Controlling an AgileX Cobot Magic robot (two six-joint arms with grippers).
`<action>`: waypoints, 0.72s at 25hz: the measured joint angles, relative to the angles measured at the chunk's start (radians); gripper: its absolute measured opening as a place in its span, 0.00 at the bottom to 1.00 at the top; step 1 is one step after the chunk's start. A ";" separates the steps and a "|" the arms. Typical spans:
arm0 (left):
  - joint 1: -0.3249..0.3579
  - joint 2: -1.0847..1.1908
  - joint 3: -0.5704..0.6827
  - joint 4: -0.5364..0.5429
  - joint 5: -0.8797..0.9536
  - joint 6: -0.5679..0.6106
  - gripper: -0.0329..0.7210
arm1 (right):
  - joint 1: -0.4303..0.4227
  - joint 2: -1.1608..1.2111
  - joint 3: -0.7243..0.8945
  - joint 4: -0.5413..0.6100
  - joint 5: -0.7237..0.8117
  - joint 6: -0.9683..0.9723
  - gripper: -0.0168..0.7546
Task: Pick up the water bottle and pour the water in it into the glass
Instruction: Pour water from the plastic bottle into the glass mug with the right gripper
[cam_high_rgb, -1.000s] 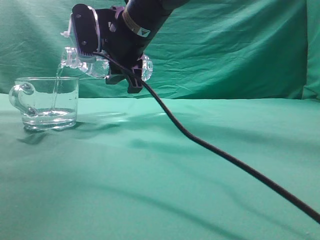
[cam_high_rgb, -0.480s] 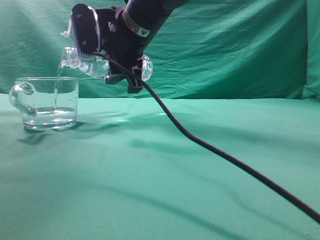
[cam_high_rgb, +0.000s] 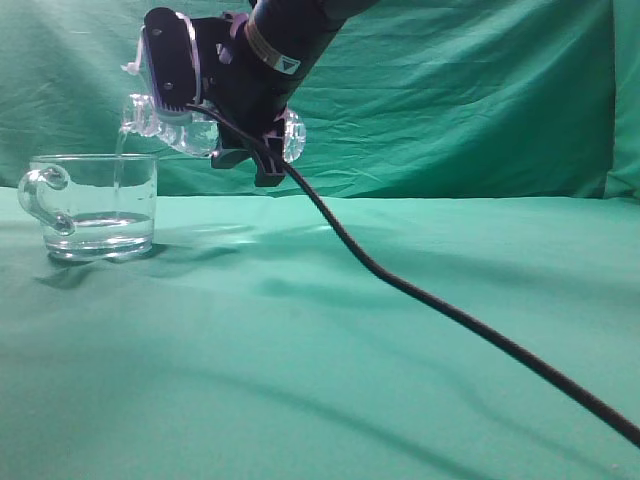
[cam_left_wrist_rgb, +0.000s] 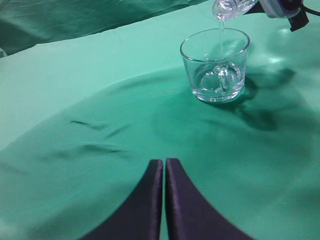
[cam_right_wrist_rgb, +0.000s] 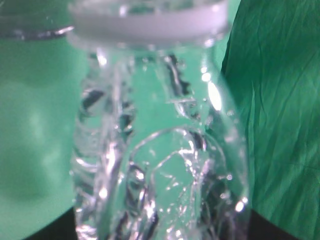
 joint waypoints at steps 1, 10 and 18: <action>0.000 0.000 0.000 0.000 0.000 0.000 0.04 | 0.000 0.000 0.000 0.000 0.000 0.000 0.45; 0.000 0.000 0.000 0.000 0.000 0.000 0.04 | 0.000 0.000 0.000 0.040 -0.033 0.250 0.45; 0.000 0.000 0.000 0.000 0.000 0.000 0.04 | 0.000 -0.042 0.007 0.052 -0.047 0.923 0.45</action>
